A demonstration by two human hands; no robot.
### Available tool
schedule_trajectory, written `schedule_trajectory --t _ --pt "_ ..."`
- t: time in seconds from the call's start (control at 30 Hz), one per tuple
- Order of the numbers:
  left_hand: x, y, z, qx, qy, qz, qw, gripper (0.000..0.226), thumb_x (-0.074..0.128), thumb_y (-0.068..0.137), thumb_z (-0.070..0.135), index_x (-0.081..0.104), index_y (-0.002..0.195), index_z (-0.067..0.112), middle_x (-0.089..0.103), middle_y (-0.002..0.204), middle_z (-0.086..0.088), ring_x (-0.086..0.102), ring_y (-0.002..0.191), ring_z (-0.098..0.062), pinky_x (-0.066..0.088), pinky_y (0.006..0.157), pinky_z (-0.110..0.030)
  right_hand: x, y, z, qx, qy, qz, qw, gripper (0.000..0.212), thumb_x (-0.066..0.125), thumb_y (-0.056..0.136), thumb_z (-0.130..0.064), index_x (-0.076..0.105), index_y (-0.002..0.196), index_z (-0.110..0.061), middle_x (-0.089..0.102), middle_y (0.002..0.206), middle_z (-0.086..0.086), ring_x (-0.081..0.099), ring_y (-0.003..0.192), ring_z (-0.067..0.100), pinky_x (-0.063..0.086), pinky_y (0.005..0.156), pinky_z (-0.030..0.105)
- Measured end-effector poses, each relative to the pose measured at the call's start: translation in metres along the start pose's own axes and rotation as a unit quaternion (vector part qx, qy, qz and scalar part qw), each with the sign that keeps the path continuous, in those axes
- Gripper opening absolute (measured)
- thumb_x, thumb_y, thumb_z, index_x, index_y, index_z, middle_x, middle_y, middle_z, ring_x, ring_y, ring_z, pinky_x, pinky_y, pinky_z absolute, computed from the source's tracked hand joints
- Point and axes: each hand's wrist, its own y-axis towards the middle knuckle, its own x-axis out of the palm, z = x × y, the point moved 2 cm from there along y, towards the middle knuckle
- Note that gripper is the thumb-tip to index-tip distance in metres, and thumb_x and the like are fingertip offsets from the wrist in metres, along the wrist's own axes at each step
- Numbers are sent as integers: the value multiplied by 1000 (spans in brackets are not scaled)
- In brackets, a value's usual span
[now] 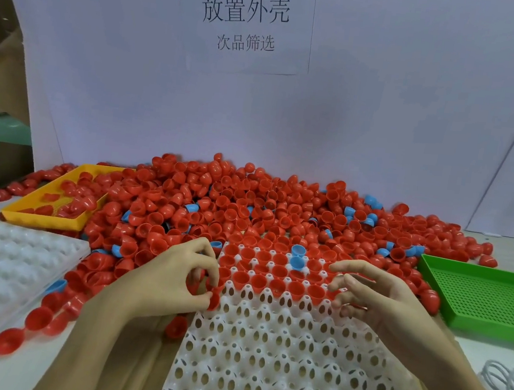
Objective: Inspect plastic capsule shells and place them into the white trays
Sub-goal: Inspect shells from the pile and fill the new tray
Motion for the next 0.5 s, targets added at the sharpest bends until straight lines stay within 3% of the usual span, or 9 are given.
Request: schedule_trajectory --t 0.33,0.4,0.5 --pt "1 -1 -3 -17 -25 -13 999 15 77 90 25 81 88 39 56 109 23 61 87 -10 54 77 -21 -4 2 2 1 13 -8 1000 30 69 95 -21 74 124 -15 72 107 20 71 88 28 63 78 34" --pt "-8 0 -10 -20 -75 55 995 29 70 96 15 82 87 40 64 106 18 63 85 -13 53 74 -20 -5 3 1 4 26 -10 1000 35 71 93 -23 73 126 -15 72 107 20 71 88 28 63 78 33" --pt "-18 2 -26 -34 -52 238 969 26 68 98 10 81 93 32 71 99 15 66 91 -6 49 77 -12 -6 3 1 6 42 -9 999 38 73 91 -25 73 127 -16 72 107 20 72 87 28 63 76 32"
